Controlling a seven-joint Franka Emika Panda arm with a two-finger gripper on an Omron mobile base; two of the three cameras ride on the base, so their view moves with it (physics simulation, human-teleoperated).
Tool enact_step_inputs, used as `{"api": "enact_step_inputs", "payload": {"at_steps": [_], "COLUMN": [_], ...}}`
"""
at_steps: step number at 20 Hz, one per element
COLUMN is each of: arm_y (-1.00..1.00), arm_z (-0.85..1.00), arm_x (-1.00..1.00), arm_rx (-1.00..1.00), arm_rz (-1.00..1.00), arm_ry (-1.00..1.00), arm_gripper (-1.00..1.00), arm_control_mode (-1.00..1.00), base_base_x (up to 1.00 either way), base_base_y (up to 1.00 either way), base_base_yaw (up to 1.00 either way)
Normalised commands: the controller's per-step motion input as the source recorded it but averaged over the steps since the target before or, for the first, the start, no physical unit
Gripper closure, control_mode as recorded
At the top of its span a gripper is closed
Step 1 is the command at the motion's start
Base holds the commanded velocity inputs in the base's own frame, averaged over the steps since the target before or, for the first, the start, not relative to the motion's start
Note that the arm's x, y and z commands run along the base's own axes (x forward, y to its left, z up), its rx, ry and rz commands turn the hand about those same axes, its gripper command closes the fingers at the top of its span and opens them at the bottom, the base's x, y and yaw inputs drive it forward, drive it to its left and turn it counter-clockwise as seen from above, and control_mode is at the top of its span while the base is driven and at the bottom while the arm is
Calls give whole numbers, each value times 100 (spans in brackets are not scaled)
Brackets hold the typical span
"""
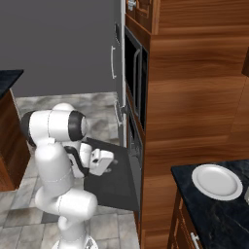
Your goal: Take the baked cake out of the oven and place it on the plate for cooling. Then close the oven door.
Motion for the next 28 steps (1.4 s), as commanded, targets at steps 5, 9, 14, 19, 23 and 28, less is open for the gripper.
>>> {"api": "enact_step_inputs", "payload": {"at_steps": [5, 9, 14, 19, 23, 28], "arm_y": [-10, -12, -11, -16, -18, -21], "arm_z": [-21, -21, -27, -28, -32, -31], "arm_x": [32, 33, 32, 34, 36, 41], "arm_rx": [-2, -1, -3, -3, -3, -3], "arm_rz": [0, 0, 0, 0, 0, -1], "arm_ry": [0, 0, 0, 0, 0, 1], "arm_gripper": [-100, -100, -100, -100, -100, -100], "arm_control_mode": [-100, -100, -100, -100, -100, -100], "base_base_x": [0, 0, 0, 0, 0, 0], "base_base_y": [0, 0, 0, 0, 0, 0], "base_base_yaw": [0, 0, 0, 0, 0, 0]}}
